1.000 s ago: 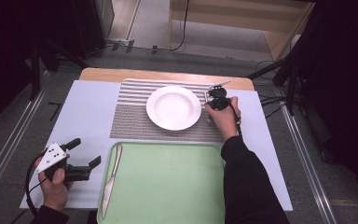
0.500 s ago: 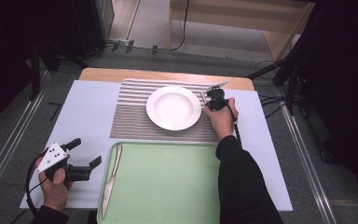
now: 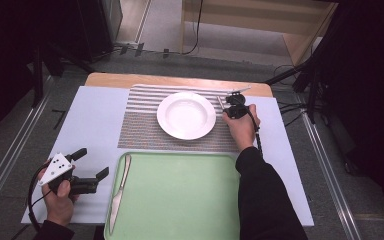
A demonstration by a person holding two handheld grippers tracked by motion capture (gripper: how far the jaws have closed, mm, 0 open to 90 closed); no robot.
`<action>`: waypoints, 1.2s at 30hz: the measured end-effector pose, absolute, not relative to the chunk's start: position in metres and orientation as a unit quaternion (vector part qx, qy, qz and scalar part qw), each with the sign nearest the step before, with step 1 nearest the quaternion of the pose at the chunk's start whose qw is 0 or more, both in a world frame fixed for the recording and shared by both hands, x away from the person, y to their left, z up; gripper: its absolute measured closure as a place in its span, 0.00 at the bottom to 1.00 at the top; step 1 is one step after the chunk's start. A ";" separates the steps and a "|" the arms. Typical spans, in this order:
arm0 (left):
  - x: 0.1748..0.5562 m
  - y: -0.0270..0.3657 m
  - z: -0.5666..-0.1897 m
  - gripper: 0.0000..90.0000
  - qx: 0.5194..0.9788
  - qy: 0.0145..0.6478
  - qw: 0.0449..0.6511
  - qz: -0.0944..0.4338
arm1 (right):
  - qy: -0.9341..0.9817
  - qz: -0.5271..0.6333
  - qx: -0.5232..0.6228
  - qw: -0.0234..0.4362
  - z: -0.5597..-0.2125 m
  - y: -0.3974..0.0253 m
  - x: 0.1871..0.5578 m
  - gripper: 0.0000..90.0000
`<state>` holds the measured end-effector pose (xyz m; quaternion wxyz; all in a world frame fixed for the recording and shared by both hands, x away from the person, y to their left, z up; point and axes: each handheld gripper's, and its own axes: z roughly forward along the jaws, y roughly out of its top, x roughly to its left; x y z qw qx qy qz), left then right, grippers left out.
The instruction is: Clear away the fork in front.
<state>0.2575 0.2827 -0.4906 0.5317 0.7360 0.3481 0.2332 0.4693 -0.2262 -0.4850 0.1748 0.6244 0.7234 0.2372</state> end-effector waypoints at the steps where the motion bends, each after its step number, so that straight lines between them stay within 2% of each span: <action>1: 0.258 0.283 -0.491 0.00 0.736 0.348 0.531 0.234 | 0.723 0.241 0.623 0.176 -0.485 -0.227 0.468 0.93; 19: 0.257 0.278 -0.484 0.00 0.739 0.348 0.530 0.226 | 0.719 0.311 0.595 0.178 -0.473 -0.237 0.435 0.93; 36: 0.259 0.252 -0.466 0.00 0.751 0.322 0.533 0.220 | 0.716 0.385 0.555 0.177 -0.464 -0.239 0.389 0.92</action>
